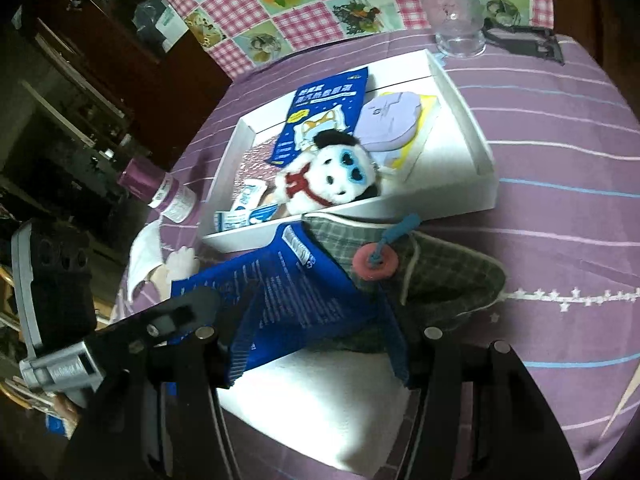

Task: Organize soft objects
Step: 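Grasp and lift the large blue packet with the left tool, then carry the plaid pouch and blue packet over the white box with both tools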

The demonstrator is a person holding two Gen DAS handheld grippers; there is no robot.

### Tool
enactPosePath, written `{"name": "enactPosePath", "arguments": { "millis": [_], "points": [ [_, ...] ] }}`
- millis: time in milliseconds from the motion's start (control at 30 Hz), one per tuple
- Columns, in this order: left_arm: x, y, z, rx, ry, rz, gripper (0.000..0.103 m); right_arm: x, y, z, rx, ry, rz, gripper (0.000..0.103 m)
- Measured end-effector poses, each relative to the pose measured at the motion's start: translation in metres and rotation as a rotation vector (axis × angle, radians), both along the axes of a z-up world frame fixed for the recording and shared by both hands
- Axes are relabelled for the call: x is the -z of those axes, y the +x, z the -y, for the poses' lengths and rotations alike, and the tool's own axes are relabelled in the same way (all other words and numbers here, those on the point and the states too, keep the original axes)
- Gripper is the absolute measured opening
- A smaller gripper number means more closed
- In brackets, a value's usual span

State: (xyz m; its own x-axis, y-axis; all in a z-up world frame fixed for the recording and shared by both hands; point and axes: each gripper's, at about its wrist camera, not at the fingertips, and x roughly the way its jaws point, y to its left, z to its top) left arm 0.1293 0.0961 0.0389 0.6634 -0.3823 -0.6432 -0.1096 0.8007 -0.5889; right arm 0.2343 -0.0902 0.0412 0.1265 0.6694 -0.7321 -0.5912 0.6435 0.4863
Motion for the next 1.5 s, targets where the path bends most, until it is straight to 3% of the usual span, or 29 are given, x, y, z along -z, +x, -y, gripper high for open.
{"name": "enactPosePath", "arguments": {
  "millis": [200,367,500,567,667,733,900,1000,1100,1200,1400,1500],
  "points": [
    [-0.003,0.000,0.011,0.008,0.074,0.014,0.023,0.000,0.000,0.000,-0.005,0.015,-0.017,0.057],
    [-0.007,-0.010,0.008,-0.016,0.100,0.079,0.014,-0.008,0.000,0.006,0.014,0.005,0.037,0.057],
    [-0.010,-0.016,0.010,-0.051,0.174,0.129,0.014,-0.020,0.001,0.017,0.086,-0.011,0.171,0.057],
    [-0.010,-0.017,0.014,-0.054,0.223,0.142,0.014,-0.021,0.003,0.023,0.111,0.000,0.241,0.065],
    [-0.011,-0.019,0.019,-0.087,0.295,0.167,0.014,-0.015,0.009,0.022,0.086,-0.062,0.321,0.072],
    [-0.013,-0.022,0.024,-0.117,0.373,0.187,0.014,-0.006,0.017,0.023,0.062,-0.089,0.299,0.072],
    [-0.014,-0.021,0.036,-0.124,0.527,0.219,0.014,0.008,0.033,0.042,0.085,0.045,0.218,0.072],
    [-0.013,-0.019,0.039,-0.136,0.571,0.204,0.014,0.023,0.038,0.042,0.068,0.078,0.176,0.072],
    [-0.011,-0.017,0.035,-0.139,0.543,0.200,0.014,0.036,0.039,0.044,0.053,0.123,0.144,0.079],
    [-0.009,-0.018,0.032,-0.142,0.517,0.204,0.014,0.039,0.035,0.043,0.032,0.135,0.167,0.083],
    [-0.007,-0.021,0.034,-0.155,0.526,0.213,0.015,0.039,0.034,0.040,0.022,0.130,0.177,0.088],
    [-0.007,-0.020,0.031,-0.157,0.506,0.208,0.015,0.042,0.038,0.044,0.051,0.221,0.127,0.101]
  ]
}}
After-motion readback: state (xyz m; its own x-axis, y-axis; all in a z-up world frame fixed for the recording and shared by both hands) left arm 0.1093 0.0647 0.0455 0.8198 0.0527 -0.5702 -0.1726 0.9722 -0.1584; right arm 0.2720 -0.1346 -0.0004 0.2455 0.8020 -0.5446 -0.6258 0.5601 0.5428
